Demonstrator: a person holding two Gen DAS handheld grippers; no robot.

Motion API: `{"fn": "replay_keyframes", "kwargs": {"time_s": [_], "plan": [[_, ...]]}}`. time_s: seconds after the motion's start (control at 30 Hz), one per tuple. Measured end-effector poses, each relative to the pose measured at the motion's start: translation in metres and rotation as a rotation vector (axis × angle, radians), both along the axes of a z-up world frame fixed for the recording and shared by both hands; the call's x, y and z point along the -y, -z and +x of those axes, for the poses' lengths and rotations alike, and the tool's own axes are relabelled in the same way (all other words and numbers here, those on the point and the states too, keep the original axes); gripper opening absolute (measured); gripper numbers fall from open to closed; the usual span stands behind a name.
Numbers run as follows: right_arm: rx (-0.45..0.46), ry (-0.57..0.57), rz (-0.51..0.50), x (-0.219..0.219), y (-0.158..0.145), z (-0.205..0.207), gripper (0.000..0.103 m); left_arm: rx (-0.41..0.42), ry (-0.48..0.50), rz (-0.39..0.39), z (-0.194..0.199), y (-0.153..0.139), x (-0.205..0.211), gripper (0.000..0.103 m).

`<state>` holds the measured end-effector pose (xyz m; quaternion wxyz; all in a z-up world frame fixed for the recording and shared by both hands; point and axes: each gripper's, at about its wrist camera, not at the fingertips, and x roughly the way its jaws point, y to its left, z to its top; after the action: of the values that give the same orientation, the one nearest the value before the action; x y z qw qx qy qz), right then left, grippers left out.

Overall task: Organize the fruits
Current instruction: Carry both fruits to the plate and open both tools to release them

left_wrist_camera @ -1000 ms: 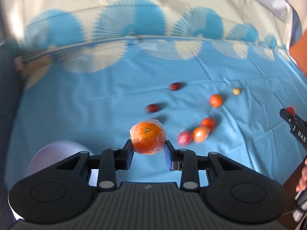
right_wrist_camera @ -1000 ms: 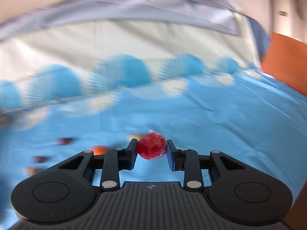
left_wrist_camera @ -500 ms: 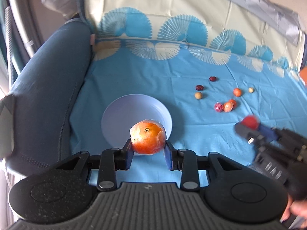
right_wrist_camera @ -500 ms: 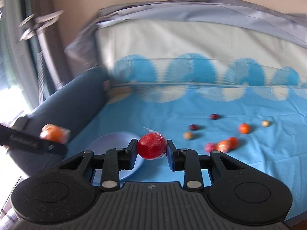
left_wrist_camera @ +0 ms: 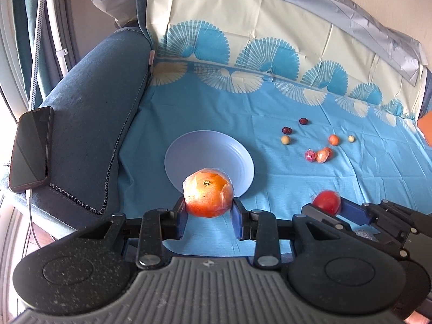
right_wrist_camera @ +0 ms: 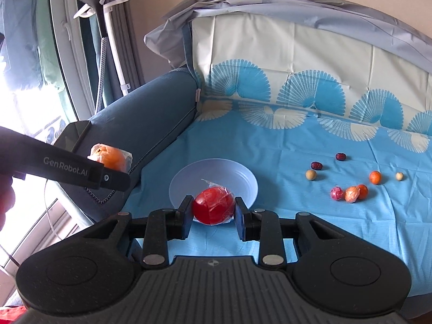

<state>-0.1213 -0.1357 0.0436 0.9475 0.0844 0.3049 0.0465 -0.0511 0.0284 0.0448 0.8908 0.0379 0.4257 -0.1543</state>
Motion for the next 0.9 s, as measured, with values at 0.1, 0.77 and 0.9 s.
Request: {"fn": "replay_keyframes", "kwargs": {"time_s": [0.1, 0.77, 0.9], "plan": [[-0.003, -0.006, -0.01, -0.002, 0.001, 0.002, 0.033, 0.002, -0.003, 0.0, 0.004, 0.001, -0.001, 0.037], [-0.094, -0.012, -0.03, 0.001, 0.052, 0.086, 0.033, -0.106, -0.034, 0.069, 0.091, 0.071, 0.009, 0.037], [-0.143, -0.016, -0.024, 0.0, 0.077, 0.12, 0.033, -0.126, -0.027, 0.066, 0.12, 0.092, 0.016, 0.037]]}}
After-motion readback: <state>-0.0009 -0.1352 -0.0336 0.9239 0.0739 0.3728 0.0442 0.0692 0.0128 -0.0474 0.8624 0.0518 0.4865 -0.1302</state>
